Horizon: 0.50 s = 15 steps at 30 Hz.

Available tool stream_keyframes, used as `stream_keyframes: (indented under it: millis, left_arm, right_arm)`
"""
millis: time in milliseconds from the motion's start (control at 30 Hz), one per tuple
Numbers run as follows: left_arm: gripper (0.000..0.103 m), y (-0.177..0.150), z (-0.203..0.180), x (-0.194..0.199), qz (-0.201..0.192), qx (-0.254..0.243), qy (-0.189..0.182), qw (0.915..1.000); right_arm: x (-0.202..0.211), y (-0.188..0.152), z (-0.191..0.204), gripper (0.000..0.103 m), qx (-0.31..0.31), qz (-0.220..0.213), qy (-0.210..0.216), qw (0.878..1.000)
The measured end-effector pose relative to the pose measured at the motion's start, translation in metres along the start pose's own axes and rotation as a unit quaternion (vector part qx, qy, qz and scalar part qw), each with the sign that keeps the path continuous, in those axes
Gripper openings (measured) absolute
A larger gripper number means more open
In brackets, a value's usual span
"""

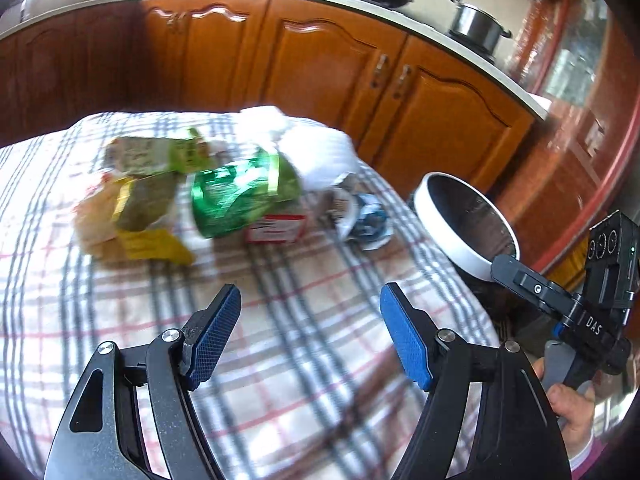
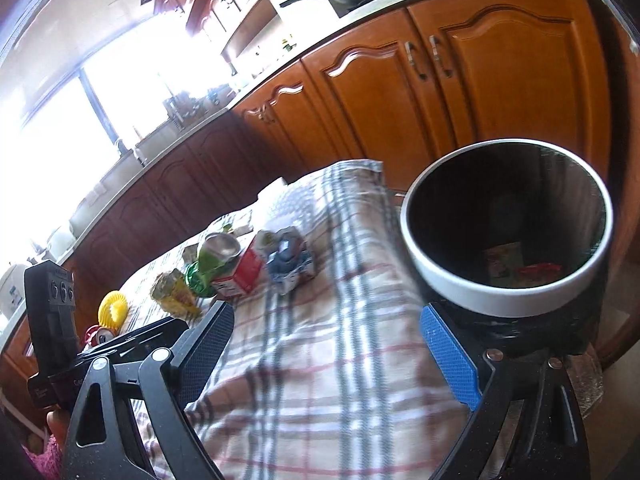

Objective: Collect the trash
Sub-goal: 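Grasp the yellow wrapper with the left tool while the right tool grasps crumpled foil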

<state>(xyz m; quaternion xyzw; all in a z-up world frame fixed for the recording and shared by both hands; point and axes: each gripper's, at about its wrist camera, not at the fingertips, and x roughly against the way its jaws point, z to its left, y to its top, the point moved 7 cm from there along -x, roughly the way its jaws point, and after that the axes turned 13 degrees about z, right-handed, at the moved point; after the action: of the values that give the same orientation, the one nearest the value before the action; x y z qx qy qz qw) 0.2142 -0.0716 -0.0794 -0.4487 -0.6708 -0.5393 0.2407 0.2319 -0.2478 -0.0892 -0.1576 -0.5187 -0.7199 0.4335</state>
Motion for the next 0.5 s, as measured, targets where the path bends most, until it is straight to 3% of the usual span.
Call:
stream_keyframes:
  millis: [500]
  left_arm:
    - [0.073, 0.01, 0.074, 0.016, -0.023, 0.078, 0.033, 0.9962]
  right_arm:
    - [-0.039, 0.015, 0.033, 0.095, 0.034, 0.038, 0.005, 0.999]
